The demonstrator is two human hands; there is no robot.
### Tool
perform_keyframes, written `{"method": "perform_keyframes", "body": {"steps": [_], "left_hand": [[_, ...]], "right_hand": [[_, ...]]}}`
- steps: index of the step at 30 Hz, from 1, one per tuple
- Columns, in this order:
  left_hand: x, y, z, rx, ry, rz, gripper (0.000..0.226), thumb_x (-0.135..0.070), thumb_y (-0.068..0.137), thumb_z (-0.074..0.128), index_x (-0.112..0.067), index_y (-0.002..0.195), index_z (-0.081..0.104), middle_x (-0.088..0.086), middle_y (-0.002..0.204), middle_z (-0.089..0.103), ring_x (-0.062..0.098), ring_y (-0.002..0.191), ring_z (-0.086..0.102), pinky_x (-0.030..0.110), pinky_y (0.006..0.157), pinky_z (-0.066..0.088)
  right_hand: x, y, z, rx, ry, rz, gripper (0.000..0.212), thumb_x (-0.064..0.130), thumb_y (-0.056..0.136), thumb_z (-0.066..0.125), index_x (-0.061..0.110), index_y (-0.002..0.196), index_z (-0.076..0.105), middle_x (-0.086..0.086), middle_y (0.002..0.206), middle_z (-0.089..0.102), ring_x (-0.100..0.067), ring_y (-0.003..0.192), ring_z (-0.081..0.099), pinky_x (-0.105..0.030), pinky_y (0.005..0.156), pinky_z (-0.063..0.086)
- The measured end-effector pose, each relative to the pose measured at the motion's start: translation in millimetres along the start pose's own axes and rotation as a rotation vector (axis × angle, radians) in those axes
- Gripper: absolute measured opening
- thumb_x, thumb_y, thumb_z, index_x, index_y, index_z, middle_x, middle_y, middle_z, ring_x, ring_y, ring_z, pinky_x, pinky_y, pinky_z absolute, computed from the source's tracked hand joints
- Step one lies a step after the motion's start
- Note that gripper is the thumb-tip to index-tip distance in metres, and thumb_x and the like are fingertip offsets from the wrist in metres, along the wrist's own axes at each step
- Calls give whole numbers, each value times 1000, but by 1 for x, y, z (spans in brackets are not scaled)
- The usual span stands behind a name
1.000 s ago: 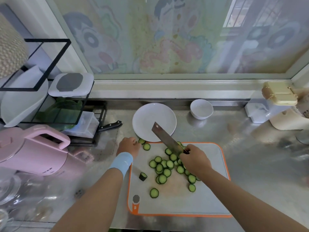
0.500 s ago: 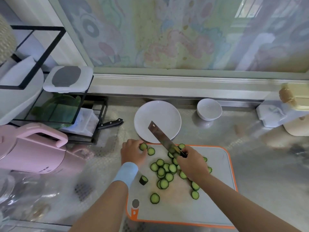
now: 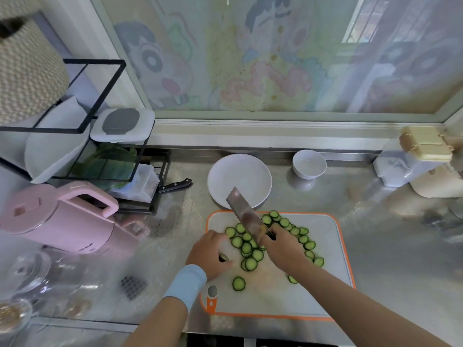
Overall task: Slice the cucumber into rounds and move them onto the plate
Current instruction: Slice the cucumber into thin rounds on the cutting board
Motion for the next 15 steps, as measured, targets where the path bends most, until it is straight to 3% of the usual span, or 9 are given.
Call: {"method": "perform_keyframes", "body": {"steps": [2, 4, 9, 12, 15], "left_hand": [[9, -9, 10, 31, -47, -26, 39, -35, 79, 64, -27, 117, 61, -8, 110, 50, 16, 107, 52, 31, 92, 44], [19, -19, 2, -48, -144, -56, 26, -25, 84, 62, -24, 110, 64, -6, 109, 54, 16, 105, 55, 30, 92, 45], [53, -49, -22, -201, -334, -214, 43, -26, 85, 65, -27, 127, 53, -6, 114, 54, 12, 95, 57, 28, 91, 46], [58, -54, -32, -206, -313, -206, 45, -24, 85, 67, -24, 128, 53, -3, 111, 57, 12, 94, 57, 24, 90, 44], [52, -56, -35, -187, -278, -179, 44, -24, 85, 67, -22, 127, 54, -3, 113, 58, 11, 95, 54, 20, 87, 39]], "right_hand": [[0, -13, 11, 15, 35, -5, 21, 36, 92, 50, 18, 84, 58, 0, 74, 62, -16, 61, 53, -26, 49, 35], [-4, -27, 24, 17, 78, 4, 26, 34, 95, 50, 13, 80, 55, 0, 68, 56, -16, 57, 48, -25, 48, 33], [-19, -59, 74, 54, 83, -7, 28, 33, 98, 48, 13, 79, 53, -2, 68, 53, -18, 61, 48, -30, 55, 36], [-25, -77, 109, 97, 85, -10, 27, 31, 98, 49, 11, 81, 50, -1, 71, 51, -17, 62, 47, -31, 55, 35], [-28, -83, 119, 35, 114, -6, 24, 29, 100, 47, 11, 83, 47, -4, 75, 55, -21, 68, 51, -34, 59, 37]]}}
Point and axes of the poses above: each hand's wrist, its own y-axis towards the middle knuckle, its own z-axis out of the palm, x = y × z, the point moved 10 cm from there along y, towards the middle knuckle
